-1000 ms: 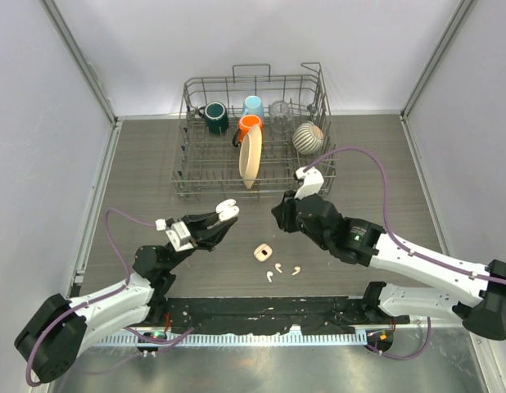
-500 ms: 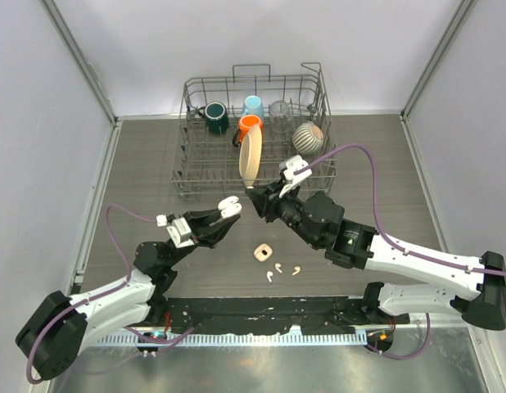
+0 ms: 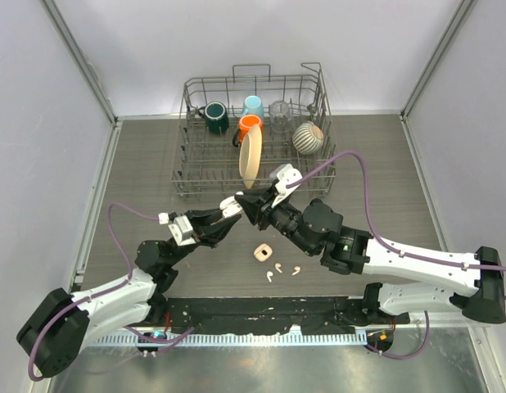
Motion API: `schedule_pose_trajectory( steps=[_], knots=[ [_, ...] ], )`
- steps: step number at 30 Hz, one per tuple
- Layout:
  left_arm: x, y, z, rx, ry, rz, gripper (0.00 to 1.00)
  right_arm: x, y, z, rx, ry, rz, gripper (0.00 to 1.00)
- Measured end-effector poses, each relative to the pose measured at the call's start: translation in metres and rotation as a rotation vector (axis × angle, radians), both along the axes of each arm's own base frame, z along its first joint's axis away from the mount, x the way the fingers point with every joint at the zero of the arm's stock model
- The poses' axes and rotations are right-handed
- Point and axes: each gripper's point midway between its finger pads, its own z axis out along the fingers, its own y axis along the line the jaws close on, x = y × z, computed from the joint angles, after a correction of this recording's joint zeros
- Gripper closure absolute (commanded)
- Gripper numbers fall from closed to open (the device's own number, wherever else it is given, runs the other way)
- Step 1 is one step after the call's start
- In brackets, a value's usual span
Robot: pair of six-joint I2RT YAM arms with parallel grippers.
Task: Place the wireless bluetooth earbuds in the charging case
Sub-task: Place the earbud in the charging case.
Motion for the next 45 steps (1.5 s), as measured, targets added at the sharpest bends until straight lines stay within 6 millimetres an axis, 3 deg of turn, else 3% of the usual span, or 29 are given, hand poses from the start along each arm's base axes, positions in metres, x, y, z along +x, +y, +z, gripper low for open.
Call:
schedule_pose_trajectory(
  steps=[9, 45],
  knots=[
    [0.000, -0.001, 0.000, -0.007, 0.015, -0.008, 1.00, -0.001, 0.005, -0.013, -0.050, -0.011, -0.002, 0.99],
    [-0.002, -0.002, 0.004, -0.025, 0.029, -0.027, 1.00, 0.002, 0.005, -0.031, -0.205, -0.102, -0.036, 0.99]
  ],
)
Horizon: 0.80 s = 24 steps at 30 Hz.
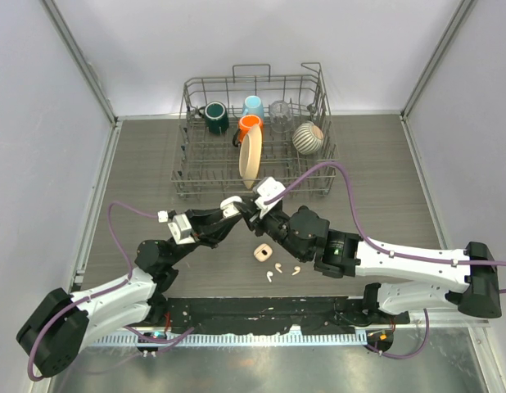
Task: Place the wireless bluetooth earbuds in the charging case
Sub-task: Place the earbud in the charging case.
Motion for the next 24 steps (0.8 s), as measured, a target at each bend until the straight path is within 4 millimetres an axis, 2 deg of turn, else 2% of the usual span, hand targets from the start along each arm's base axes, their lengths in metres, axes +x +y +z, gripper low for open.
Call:
schedule_pose_trajectory(
  steps=[24],
  knots=[
    [-0.0011, 0.0000, 0.0007, -0.006, 0.009, -0.007, 1.00, -0.0084, 0.0005, 0.0004, -0.035, -0.046, 0.067, 0.98]
  ],
)
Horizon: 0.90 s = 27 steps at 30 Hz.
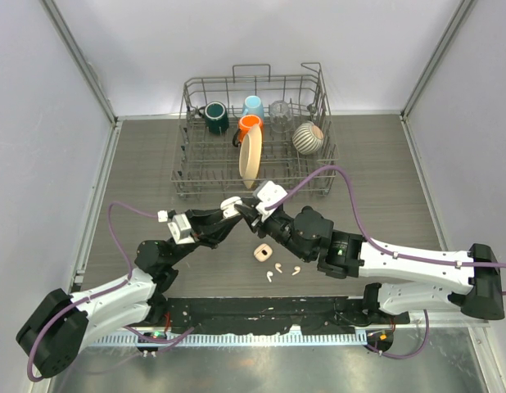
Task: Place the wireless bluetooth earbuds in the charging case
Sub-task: Place the earbud in the charging case.
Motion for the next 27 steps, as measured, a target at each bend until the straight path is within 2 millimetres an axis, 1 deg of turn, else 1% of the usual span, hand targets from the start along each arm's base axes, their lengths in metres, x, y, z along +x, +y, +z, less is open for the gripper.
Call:
schedule_pose_trajectory(
  steps=[7, 21, 27],
  knots=[
    [-0.0002, 0.0001, 0.0001, -0.001, 0.002, -0.001, 1.00, -0.0003, 0.0001, 0.0000, -0.019, -0.022, 0.008, 0.98],
    [0.0006, -0.0013, -0.0053, 0.014, 0.020, -0.005, 1.00, -0.0031, 0.0010, -0.0071, -0.115, -0.076, 0.050, 0.99],
    [0.0002, -0.0010, -0.0052, 0.014, 0.020, -0.005, 1.00, -0.0043, 0.0015, -0.0067, -0.143, -0.094, 0.067, 0.99]
  ],
)
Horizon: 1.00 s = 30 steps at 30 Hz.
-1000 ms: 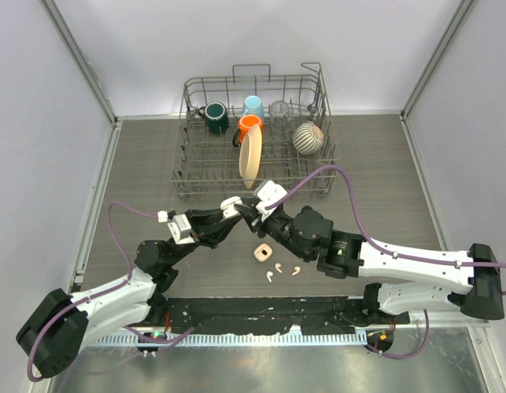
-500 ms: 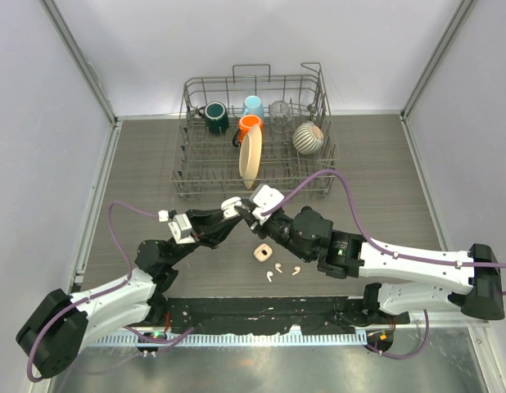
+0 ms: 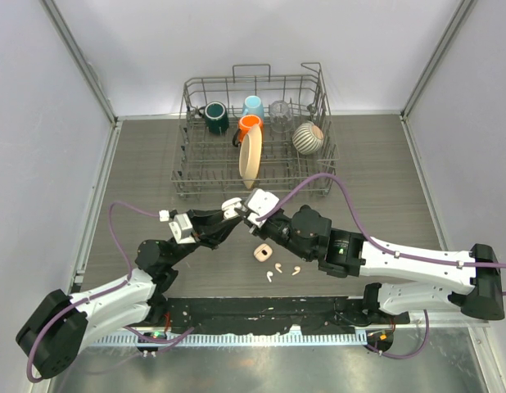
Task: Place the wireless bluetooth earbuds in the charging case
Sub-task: Place the earbud in the charging case.
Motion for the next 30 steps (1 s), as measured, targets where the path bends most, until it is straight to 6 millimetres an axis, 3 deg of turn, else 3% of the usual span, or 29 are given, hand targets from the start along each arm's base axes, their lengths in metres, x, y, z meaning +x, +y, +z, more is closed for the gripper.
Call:
schedule_pose_trajectory(
  steps=[26, 30],
  knots=[
    [-0.0006, 0.0004, 0.0009, -0.004, -0.004, -0.001, 1.00, 0.0006, -0.0029, -0.0068, -0.053, -0.018, -0.005, 0.99],
    [-0.0007, 0.0004, 0.0009, -0.004, -0.004, -0.001, 1.00, 0.0005, -0.0030, -0.0073, -0.055, -0.017, -0.004, 0.86]
  ],
)
